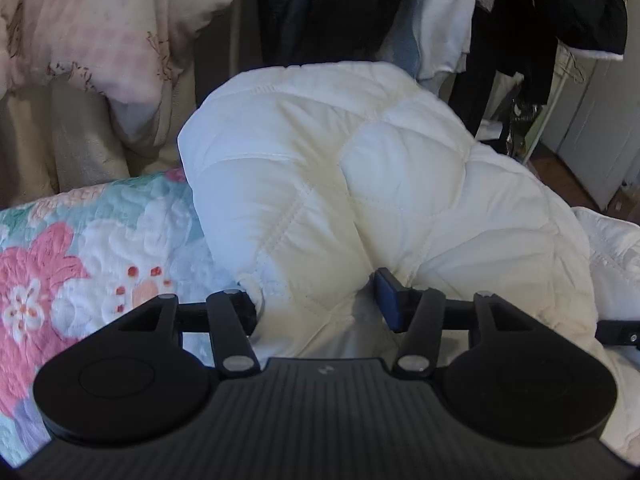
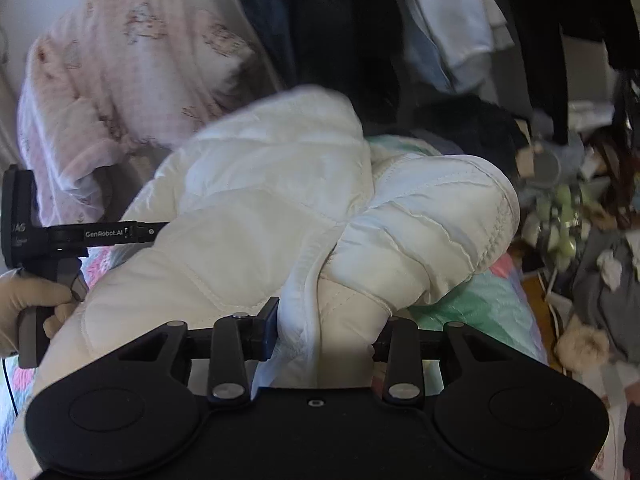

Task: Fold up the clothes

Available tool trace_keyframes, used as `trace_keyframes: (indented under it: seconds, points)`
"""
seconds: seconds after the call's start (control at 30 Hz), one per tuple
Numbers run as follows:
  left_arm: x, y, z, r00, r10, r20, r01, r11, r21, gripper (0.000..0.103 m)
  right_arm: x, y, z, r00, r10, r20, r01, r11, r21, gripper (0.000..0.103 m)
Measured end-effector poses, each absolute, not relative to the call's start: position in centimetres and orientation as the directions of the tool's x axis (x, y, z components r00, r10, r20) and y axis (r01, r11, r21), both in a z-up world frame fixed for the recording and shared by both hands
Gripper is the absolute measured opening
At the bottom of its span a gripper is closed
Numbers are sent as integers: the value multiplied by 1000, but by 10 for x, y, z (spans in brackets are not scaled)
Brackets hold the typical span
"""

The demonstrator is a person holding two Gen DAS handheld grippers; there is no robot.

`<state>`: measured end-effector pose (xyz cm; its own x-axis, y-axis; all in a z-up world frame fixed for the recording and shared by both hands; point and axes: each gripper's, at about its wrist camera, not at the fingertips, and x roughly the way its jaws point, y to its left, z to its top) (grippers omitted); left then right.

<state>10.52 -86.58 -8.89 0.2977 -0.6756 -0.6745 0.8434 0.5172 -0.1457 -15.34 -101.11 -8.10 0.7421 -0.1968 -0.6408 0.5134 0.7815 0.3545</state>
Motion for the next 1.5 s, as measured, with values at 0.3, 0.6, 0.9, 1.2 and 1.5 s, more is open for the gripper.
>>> trace_keyframes:
  seconds: [0.3,0.6,0.9,1.2,1.5]
  points:
    - [80,-811,-30,282,-741,-609,890,439,-123,52,-195,-946,-25,514,-473,-716,635,770,-53,62]
    - [12,-736,-21,134,-818,-560,926,304,-222,57,-231,-852,-13,704,-323,-632,457,888,56,62]
    - [-22,-723,-70,193,-731,-654,913,378,-152,57,-251,-842,-74,633,-286,-720,558,813,168,63]
    - [-102,-648,-13,390,-757,-524,909,409,85,103,-313,-786,-24,712,-323,-624,584,766,270,68]
    - [-171,-589,11,340,-741,-579,919,393,36,103,-332,-719,21,701,-430,-568,584,804,112,74]
